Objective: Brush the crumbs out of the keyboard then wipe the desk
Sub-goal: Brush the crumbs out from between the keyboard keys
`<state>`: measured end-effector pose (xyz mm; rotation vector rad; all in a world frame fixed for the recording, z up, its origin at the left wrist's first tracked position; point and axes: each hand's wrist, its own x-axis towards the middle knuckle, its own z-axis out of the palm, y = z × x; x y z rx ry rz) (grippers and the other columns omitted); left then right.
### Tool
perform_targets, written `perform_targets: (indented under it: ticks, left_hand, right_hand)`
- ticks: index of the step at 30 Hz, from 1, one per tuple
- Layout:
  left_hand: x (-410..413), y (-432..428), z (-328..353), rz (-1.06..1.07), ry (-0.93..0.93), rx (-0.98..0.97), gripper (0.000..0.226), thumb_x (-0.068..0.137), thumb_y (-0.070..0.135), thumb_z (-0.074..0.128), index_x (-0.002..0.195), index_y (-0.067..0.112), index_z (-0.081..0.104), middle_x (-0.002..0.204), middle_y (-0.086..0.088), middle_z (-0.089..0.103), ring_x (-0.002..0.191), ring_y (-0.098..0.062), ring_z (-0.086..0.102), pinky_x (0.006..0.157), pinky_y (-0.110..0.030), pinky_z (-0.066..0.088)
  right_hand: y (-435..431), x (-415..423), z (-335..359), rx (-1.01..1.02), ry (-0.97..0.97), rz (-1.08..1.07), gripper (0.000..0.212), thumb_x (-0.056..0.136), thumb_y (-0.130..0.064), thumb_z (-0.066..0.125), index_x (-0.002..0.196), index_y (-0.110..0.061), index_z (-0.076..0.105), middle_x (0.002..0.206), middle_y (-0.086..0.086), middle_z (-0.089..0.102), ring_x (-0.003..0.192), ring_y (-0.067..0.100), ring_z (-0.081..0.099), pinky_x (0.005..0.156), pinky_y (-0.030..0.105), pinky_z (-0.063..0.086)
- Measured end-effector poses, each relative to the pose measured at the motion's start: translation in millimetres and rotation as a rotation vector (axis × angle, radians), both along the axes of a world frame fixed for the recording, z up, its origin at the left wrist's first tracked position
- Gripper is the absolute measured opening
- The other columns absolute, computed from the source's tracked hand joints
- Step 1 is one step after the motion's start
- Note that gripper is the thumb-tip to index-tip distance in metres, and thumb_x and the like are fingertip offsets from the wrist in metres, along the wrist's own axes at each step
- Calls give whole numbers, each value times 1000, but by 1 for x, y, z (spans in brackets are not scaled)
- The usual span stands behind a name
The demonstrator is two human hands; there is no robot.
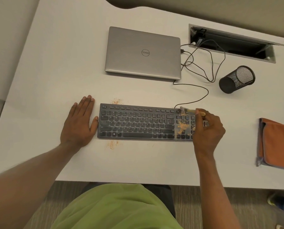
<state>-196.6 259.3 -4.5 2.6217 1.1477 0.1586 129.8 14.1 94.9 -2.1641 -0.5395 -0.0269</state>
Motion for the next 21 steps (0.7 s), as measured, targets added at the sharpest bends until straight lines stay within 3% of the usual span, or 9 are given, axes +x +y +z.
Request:
perform_targets:
  ticks: [5,9,14,21]
  left_hand:
    - [0,0,-1,-6,-7,14,70,109,42,31,171,12,19,178,-5,19,165,-18,14,134,-45,14]
    - [0,0,0,-7,-5,16,70,109,42,32,171,11,20,178,-5,19,165,-18,14,134,-46,15]
    - [0,0,0,-6,-2,12,69,109,41,31,171,13,18,178,-4,18,165,-16,13,135,-45,14]
    - [-1,1,-2,-4,6,7,70,109,44,29,171,14,17,178,-3,17,166,-16,11,135,-44,13]
  right_hand:
    - [-15,1,-6,-37,32,21,18,99,-31,68,103,-16,78,94,2,69,93,28,66,78,50,55]
    - [-12,3,5,-26,-7,3,15,100,-26,65,99,-15,76,88,-5,65,88,26,65,77,47,54]
    - [-4,7,2,27,20,-42,17,102,-32,65,107,-22,78,96,-8,69,94,14,65,80,46,56]
    - [-21,5,0,-13,47,0,9,99,-25,69,98,-20,75,89,-6,66,89,21,65,76,50,55]
